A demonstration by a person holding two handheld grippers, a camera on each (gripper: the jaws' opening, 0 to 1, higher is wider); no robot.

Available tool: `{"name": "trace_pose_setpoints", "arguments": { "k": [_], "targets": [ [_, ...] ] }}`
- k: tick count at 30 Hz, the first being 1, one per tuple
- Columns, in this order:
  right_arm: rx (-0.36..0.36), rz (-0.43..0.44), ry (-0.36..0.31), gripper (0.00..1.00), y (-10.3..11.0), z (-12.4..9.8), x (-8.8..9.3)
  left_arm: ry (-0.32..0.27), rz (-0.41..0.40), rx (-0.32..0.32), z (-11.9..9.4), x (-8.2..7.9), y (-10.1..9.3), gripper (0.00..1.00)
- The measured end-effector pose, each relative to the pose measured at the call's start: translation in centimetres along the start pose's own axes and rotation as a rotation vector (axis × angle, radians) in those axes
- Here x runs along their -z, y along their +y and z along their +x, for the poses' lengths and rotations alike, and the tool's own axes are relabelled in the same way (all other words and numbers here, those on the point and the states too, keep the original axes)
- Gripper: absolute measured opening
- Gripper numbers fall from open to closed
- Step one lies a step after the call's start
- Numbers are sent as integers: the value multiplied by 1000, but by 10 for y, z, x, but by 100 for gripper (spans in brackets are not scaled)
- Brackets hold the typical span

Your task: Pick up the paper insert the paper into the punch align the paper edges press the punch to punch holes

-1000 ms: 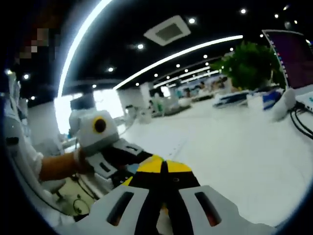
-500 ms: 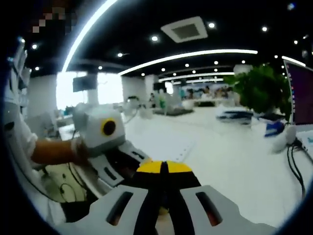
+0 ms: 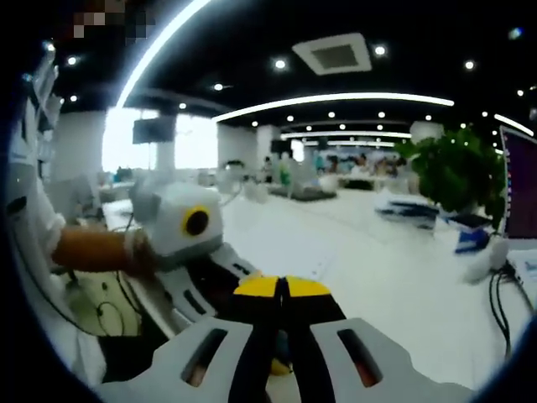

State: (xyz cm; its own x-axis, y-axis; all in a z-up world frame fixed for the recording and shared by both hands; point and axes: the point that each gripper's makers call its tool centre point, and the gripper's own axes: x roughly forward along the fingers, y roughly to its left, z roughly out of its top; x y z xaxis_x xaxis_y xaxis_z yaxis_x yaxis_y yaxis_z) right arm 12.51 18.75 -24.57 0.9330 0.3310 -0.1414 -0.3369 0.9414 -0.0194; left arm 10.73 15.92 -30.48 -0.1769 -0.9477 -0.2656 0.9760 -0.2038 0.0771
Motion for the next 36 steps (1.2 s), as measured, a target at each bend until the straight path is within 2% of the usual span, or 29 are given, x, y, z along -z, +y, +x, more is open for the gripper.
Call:
{"name": "trace_pose_setpoints", "arguments": {
  "k": [5, 9, 15, 22, 24, 26, 29, 33, 36],
  "targets": [
    [-11, -18, -11, 11, 3, 2, -5, -6, -1, 8, 1, 0, -1, 30],
    [-17, -6, -18, 15, 3, 4, -8, -17, 9, 10, 1, -4, -2, 44],
    [-18, 10, -23, 21, 1, 5, -10, -56, 4, -15, 0, -12, 3, 59],
    [12, -22, 12, 36, -7, 5, -7, -61, 6, -39, -2, -15, 9, 71],
    [2, -12, 20, 39, -9, 3, -8, -66, -10, -49, -4, -16, 14, 74],
    [-7, -5, 32, 42, -10, 2, -8, -59, -10, -68, -7, -14, 27, 78],
    [-20, 18, 24, 45, -13, -2, -11, -47, -23, -89, -8, -13, 37, 81],
    [-27, 20, 43, 49, -18, -7, -12, -106, -69, -116, -17, -26, 41, 84],
    [-38, 3, 77, 53, -25, -15, -10, -136, -75, -167, -37, -37, 53, 87]
  ]
}}
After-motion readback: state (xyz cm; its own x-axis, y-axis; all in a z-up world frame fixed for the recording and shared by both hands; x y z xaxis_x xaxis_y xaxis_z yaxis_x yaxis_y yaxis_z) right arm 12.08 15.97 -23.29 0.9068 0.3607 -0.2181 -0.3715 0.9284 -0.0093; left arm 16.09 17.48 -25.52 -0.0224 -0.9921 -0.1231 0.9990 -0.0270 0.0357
